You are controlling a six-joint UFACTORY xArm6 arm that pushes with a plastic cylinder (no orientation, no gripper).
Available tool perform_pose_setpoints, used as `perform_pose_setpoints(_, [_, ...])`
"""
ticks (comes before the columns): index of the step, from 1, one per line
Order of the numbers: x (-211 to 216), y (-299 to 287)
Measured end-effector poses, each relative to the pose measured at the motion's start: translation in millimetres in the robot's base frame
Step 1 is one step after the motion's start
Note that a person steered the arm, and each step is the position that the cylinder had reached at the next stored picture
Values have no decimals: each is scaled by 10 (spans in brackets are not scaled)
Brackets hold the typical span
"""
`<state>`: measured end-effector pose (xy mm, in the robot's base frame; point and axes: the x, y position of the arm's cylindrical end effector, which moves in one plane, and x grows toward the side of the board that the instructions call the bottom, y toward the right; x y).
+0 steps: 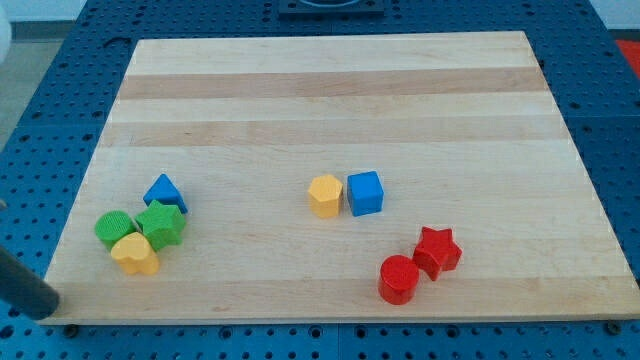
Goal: Move your arm to the yellow hexagon
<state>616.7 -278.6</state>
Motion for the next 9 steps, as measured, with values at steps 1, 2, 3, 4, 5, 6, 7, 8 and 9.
perform_pose_setpoints(1, [5, 459])
perform_pose_setpoints(2, [7, 782])
perform_pose_setpoints(3, [8, 947])
perform_pose_setpoints(4, [-87, 1220])
perform_pose_setpoints(5, [-280, 1668])
perform_pose_setpoints(6, [-423, 2157])
perform_pose_setpoints(7, [-549, 2475])
perform_pose_setpoints(8, [-694, 2742])
perform_pose_setpoints(9, [-864, 2846])
